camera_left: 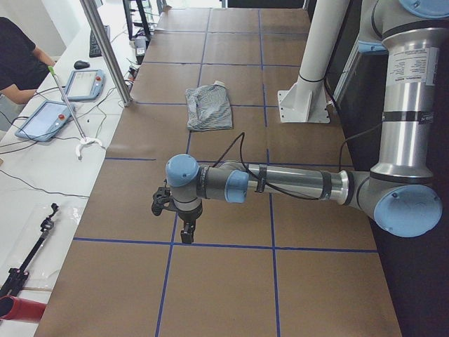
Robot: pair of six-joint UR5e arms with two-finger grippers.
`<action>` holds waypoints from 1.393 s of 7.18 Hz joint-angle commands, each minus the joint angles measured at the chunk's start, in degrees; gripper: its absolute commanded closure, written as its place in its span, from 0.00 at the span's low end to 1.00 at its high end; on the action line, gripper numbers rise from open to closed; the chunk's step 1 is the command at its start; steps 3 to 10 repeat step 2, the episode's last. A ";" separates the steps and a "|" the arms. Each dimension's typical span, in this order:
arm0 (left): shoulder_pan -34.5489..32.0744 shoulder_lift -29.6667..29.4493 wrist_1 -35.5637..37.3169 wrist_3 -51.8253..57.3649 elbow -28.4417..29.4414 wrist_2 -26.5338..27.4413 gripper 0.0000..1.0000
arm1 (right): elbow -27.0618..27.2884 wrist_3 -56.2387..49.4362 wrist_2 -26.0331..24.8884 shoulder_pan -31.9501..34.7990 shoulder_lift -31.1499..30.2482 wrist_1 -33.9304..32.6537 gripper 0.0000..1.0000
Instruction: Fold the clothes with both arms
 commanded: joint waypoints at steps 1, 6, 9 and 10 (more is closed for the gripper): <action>0.02 -0.04 -0.01 0.00 0.00 0.01 0.00 | -0.35 0.00 0.09 0.00 -0.03 0.00 0.00; 0.02 -0.04 -0.01 0.00 0.00 0.01 0.00 | -0.26 0.00 0.09 0.00 -0.03 0.00 0.00; 0.02 -0.04 -0.01 0.00 0.00 0.01 0.00 | -0.26 0.00 0.09 0.00 -0.03 0.00 0.00; 0.02 -0.04 -0.01 0.00 0.00 0.01 0.00 | -0.26 0.00 0.09 0.00 -0.03 0.00 0.00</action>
